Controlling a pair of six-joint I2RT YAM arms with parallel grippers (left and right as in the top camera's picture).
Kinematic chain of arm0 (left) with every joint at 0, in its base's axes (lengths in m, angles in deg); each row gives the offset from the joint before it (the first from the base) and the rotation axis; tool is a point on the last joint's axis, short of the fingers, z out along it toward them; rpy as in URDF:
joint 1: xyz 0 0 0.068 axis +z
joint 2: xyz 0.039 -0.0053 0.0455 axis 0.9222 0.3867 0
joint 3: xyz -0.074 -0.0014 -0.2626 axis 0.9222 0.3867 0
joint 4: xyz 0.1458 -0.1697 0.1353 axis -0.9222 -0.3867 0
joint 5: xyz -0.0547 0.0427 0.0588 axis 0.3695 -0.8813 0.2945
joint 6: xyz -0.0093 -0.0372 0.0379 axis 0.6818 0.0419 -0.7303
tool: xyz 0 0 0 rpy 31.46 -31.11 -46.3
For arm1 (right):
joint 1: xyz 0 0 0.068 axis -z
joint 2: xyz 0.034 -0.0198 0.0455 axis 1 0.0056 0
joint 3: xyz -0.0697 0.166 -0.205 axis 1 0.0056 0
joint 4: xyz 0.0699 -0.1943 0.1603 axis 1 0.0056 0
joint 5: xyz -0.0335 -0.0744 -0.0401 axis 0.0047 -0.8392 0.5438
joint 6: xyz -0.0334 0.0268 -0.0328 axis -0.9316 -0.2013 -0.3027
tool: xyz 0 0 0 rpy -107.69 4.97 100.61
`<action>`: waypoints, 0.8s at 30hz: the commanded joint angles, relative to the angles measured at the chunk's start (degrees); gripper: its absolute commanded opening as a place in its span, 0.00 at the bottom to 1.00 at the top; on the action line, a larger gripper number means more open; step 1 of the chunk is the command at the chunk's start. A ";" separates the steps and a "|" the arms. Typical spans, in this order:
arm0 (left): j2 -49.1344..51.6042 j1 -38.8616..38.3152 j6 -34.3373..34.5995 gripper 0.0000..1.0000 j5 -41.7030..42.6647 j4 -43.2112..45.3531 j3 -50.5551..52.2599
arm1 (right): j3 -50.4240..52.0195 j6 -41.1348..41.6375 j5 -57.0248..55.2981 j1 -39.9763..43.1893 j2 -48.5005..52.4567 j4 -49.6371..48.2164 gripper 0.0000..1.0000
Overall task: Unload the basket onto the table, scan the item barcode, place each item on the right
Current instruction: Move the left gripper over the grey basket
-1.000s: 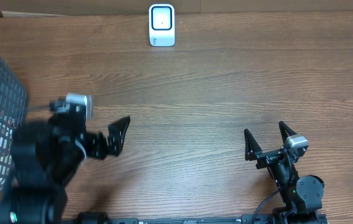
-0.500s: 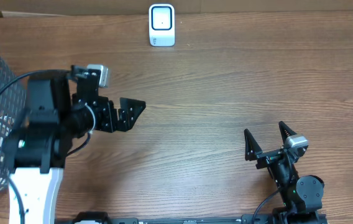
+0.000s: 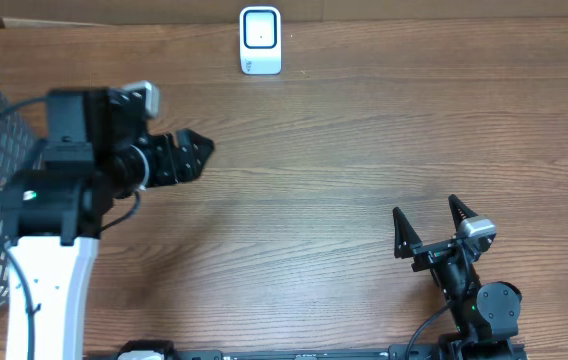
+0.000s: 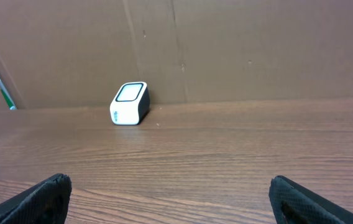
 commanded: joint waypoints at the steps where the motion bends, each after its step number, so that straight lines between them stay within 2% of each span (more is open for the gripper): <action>1: -0.42 -0.11 4.52 0.84 -14.62 -2.80 -10.43 | 0.61 0.20 0.09 -0.31 -0.61 -0.24 1.00; 6: -0.42 4.94 6.95 0.91 -21.27 -6.21 -19.19 | 0.61 0.20 0.09 -0.31 -0.61 -0.24 1.00; 11: -0.35 17.49 11.32 1.00 -21.27 -6.67 -21.07 | 0.61 0.20 0.09 -0.31 -0.61 -0.24 1.00; 16: 1.66 29.44 15.19 1.00 -20.55 -6.75 -21.07 | 0.61 0.20 0.09 -0.31 -0.61 -0.24 1.00; 24: 10.27 36.30 16.26 1.00 -18.99 -1.09 -21.09 | 0.61 0.20 0.09 -0.31 -0.61 -0.24 1.00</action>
